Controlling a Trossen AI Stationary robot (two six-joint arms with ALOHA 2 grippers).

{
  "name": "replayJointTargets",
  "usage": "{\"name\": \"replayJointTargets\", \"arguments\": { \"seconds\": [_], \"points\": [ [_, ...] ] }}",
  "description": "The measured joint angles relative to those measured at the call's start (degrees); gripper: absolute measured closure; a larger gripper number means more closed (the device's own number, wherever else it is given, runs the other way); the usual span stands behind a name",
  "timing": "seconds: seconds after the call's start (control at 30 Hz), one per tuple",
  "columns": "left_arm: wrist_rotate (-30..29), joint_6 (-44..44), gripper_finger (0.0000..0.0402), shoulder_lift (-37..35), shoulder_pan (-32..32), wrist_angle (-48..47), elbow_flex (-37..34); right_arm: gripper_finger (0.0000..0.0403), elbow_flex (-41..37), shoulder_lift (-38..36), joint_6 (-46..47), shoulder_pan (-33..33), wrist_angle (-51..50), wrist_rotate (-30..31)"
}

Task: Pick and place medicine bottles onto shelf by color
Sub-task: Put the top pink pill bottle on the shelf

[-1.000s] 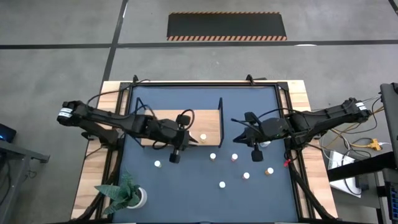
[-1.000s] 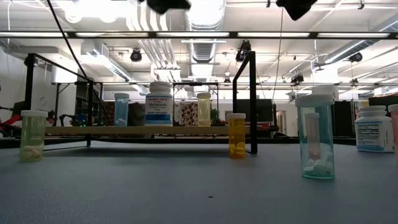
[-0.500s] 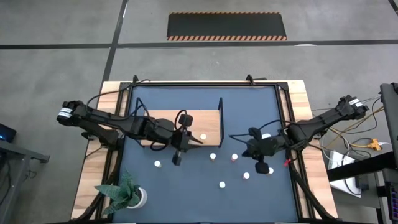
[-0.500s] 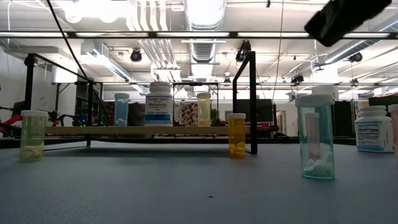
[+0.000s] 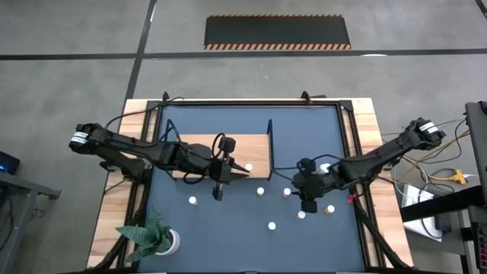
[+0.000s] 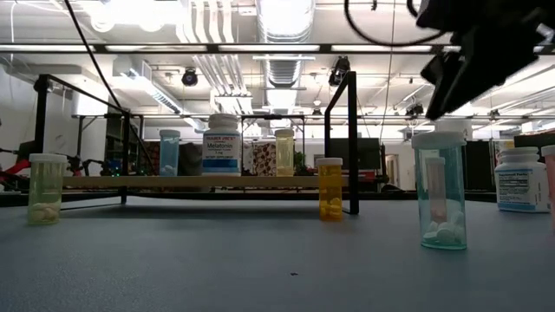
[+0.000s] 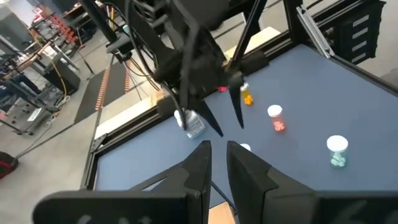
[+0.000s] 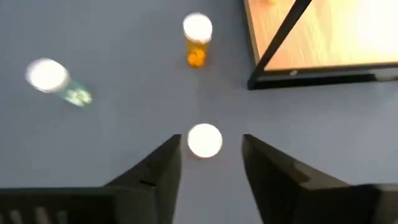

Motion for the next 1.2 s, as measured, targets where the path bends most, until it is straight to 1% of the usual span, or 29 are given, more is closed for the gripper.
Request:
{"name": "replayJointTargets", "arguments": {
  "seconds": [0.1,0.23,0.33,0.47,0.57,0.97,1.2],
  "points": [
    [0.0,0.0,0.0369,-0.3,0.0,0.1,0.0,0.0191,0.0,3.7,-1.1,0.1,0.7,0.3],
    [0.0,0.0,0.0369,-0.9,0.0,0.1,0.0,0.0156,0.0,7.5,-1.4,0.1,1.3,0.2],
    [0.0,0.0,0.0369,-1.3,0.0,0.0,0.0,0.0142,0.0,9.4,-1.5,0.1,2.8,0.3],
    [0.0,0.1,0.0369,-1.7,0.0,0.0,0.0,0.014,0.0,10.9,-1.6,0.1,4.6,0.3],
    [0.0,0.1,0.0369,-2.0,0.0,0.0,0.0,0.0153,0.0,11.6,-1.6,0.1,5.2,0.3],
    [0.0,1.1,0.0369,-2.5,0.0,0.0,0.0,0.0247,0.0,12.1,-1.6,0.1,5.4,0.4],
    [0.0,1.1,0.0369,-2.5,0.0,0.0,0.0,0.0288,0.0,12.1,-1.5,0.1,5.4,0.4]
  ]
}}
